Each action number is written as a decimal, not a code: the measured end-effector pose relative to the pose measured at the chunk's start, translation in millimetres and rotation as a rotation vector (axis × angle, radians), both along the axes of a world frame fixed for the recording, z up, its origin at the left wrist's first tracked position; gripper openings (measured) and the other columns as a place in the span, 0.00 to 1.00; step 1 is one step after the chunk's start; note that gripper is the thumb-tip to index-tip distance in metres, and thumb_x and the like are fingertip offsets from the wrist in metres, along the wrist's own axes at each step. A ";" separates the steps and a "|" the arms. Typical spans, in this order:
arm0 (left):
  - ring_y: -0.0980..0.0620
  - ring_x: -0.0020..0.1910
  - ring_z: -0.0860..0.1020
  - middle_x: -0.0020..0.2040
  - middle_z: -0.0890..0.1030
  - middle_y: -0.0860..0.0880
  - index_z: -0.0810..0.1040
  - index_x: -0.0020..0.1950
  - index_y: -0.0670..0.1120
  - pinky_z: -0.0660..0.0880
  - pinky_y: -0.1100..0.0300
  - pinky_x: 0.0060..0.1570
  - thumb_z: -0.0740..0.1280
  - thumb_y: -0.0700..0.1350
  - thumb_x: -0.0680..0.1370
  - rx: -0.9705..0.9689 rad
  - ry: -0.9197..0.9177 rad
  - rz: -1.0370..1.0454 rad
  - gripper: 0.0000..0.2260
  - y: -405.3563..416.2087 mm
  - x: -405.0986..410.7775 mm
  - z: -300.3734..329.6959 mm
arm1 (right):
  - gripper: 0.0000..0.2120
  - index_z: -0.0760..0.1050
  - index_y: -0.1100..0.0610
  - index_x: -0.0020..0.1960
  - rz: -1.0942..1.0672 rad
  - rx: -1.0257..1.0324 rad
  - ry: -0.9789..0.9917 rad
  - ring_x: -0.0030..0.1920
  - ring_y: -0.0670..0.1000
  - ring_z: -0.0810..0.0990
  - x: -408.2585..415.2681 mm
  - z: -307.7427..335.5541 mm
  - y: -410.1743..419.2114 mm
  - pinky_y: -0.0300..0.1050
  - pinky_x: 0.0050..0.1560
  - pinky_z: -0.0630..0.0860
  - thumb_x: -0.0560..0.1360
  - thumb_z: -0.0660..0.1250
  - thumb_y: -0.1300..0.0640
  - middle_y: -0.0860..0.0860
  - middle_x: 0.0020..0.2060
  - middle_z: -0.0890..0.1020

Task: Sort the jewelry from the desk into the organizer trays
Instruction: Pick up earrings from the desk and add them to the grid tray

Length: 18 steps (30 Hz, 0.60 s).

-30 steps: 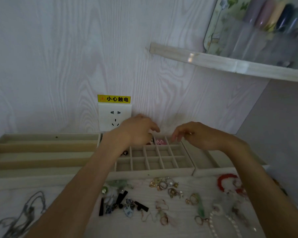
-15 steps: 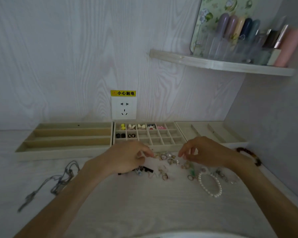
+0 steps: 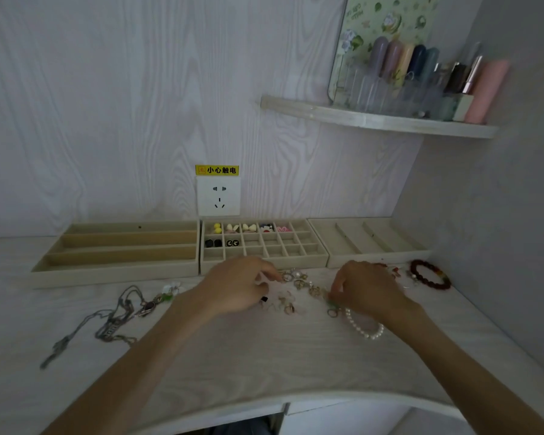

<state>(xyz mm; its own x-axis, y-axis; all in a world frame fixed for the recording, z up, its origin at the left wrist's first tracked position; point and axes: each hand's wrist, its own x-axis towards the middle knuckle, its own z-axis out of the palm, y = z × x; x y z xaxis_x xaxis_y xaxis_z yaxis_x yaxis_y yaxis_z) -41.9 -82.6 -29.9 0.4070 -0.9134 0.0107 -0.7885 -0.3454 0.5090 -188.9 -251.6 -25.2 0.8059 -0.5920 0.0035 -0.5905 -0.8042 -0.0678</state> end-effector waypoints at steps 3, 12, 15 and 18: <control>0.55 0.60 0.75 0.62 0.77 0.55 0.76 0.64 0.54 0.72 0.55 0.61 0.61 0.36 0.77 -0.041 0.098 -0.045 0.19 -19.6 -11.2 -0.1 | 0.09 0.77 0.57 0.45 -0.020 0.005 0.042 0.42 0.51 0.79 10.9 1.2 2.4 0.41 0.39 0.71 0.71 0.69 0.51 0.50 0.40 0.81; 0.53 0.61 0.75 0.64 0.77 0.53 0.73 0.67 0.53 0.72 0.59 0.58 0.64 0.41 0.77 0.027 -0.017 -0.120 0.18 -53.6 -28.2 2.6 | 0.07 0.83 0.57 0.47 0.069 0.250 0.011 0.45 0.50 0.82 13.1 7.9 -9.2 0.48 0.49 0.79 0.72 0.69 0.56 0.50 0.44 0.84; 0.53 0.59 0.76 0.61 0.79 0.54 0.78 0.62 0.55 0.70 0.61 0.53 0.65 0.42 0.77 0.036 -0.167 -0.110 0.15 -56.5 -28.2 3.5 | 0.05 0.83 0.53 0.47 0.104 0.275 -0.011 0.47 0.47 0.80 6.1 15.1 -11.7 0.41 0.50 0.76 0.72 0.70 0.58 0.45 0.43 0.81; 0.54 0.55 0.78 0.56 0.81 0.54 0.81 0.56 0.54 0.69 0.63 0.46 0.67 0.45 0.76 0.026 -0.234 -0.123 0.11 -59.1 -26.6 7.5 | 0.06 0.82 0.49 0.46 0.117 0.246 -0.039 0.43 0.43 0.78 0.9 20.0 -11.9 0.37 0.45 0.72 0.70 0.72 0.55 0.40 0.37 0.78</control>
<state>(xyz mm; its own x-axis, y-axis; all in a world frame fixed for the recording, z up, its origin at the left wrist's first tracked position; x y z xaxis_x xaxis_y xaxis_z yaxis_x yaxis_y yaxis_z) -68.5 -141.6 -22.4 0.2822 -0.9570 0.0673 -0.9205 -0.2503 0.3001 -188.1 -263.5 -5.2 0.8711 -0.4815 -0.0967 -0.4874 -0.8235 -0.2902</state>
